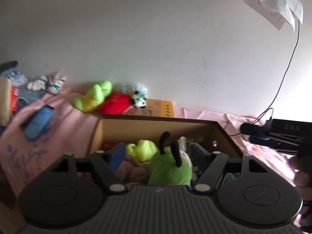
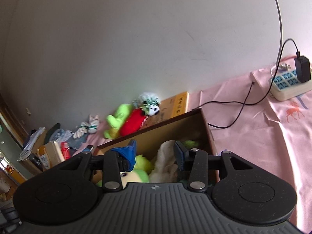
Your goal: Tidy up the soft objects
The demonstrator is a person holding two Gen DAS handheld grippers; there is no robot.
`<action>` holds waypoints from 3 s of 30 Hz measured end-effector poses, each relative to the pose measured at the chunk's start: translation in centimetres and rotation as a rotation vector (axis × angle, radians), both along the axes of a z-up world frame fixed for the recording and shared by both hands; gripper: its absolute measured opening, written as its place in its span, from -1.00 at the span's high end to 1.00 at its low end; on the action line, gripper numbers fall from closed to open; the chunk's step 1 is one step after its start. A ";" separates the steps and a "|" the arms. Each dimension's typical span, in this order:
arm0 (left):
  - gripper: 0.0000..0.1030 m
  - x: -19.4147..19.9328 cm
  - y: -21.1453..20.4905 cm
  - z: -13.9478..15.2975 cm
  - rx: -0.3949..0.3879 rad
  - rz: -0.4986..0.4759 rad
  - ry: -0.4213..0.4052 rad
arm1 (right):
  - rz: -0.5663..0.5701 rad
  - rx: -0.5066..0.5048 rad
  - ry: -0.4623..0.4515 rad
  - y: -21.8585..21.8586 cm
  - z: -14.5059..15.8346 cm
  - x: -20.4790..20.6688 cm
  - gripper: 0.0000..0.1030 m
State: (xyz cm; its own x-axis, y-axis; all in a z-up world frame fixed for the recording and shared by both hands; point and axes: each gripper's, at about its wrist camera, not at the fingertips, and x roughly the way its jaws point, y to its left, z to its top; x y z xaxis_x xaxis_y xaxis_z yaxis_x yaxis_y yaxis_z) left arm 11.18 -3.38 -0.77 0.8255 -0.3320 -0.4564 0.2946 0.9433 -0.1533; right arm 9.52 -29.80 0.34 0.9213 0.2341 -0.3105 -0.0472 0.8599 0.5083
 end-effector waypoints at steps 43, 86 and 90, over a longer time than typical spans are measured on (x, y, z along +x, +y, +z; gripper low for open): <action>-0.18 -1.8 -3.2 -2.1 0.204 0.047 0.136 | -0.037 0.026 -0.019 2.5 -1.4 -8.5 0.47; -0.27 -15.0 -3.5 -5.4 0.329 0.176 0.285 | -0.116 -0.318 0.143 5.8 -4.9 -18.5 0.43; -0.27 -15.3 -3.7 -6.5 0.321 0.146 0.331 | -0.143 -0.371 0.178 5.5 -5.6 -19.1 0.42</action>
State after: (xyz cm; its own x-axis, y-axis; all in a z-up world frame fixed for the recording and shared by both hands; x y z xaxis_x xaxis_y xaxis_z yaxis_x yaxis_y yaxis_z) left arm -4.13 -7.03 -7.23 0.6456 -0.0228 -0.7633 0.1405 0.9860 0.0894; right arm -9.55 -24.30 -5.27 0.8608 -0.0496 -0.5066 0.1462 0.9774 0.1527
